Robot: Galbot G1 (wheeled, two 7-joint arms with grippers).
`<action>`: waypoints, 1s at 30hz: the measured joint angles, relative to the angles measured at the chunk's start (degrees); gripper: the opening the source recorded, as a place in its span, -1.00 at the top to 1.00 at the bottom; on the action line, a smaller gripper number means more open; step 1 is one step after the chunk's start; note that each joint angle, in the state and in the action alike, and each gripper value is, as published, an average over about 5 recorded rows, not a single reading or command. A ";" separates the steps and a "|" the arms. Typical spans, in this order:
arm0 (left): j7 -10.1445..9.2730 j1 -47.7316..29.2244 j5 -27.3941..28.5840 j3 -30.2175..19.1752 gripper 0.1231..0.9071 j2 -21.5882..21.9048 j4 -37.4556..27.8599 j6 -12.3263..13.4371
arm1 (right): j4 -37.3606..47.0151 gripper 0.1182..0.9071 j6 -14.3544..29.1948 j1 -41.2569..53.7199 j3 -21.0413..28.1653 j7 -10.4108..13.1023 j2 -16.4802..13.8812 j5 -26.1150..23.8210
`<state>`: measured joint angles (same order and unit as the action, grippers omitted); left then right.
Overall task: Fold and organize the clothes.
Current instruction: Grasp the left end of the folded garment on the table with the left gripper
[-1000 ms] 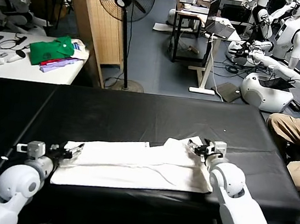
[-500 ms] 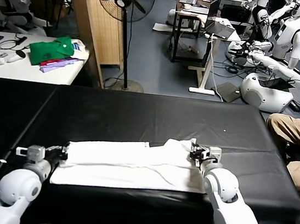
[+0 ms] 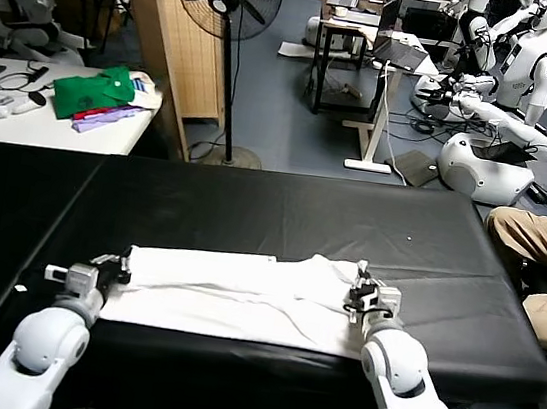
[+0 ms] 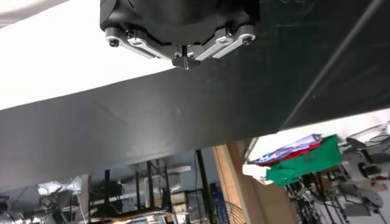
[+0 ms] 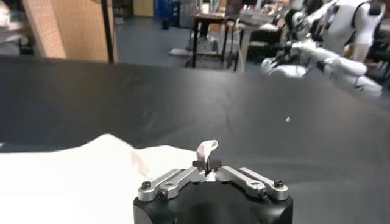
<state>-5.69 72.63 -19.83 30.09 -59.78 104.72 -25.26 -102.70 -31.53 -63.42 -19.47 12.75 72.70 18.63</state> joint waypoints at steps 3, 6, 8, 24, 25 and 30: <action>-0.05 0.41 -0.41 0.52 0.55 0.37 0.56 0.00 | -1.83 0.00 -0.39 -1.08 -0.84 -0.30 -0.73 1.07; -0.11 0.87 -1.23 1.18 0.12 0.91 1.46 -0.15 | -4.18 -0.42 -0.74 -2.20 -1.85 -0.48 -1.66 2.28; -0.15 1.32 -1.90 1.78 -0.14 1.34 2.27 -0.29 | -5.98 -0.61 -0.87 -3.07 -2.73 -0.55 -2.31 3.16; -0.14 7.27 -19.15 7.57 -0.72 -0.42 5.88 -4.60 | -16.10 -0.72 -1.44 -7.86 -8.15 -0.92 -4.32 8.52; 0.15 7.63 -19.30 7.68 -0.72 -0.66 5.89 -4.54 | -16.30 -0.72 -1.49 -7.82 -8.12 -0.92 -4.43 8.52; 0.96 8.69 -18.02 7.75 -0.57 -1.87 5.79 -3.81 | -16.70 -0.72 -1.65 -7.42 -7.95 -0.88 -4.72 8.36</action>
<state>-4.73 81.32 -37.86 37.84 -61.64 110.51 -29.07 -119.41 -33.18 -70.84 -27.41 11.87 67.97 26.98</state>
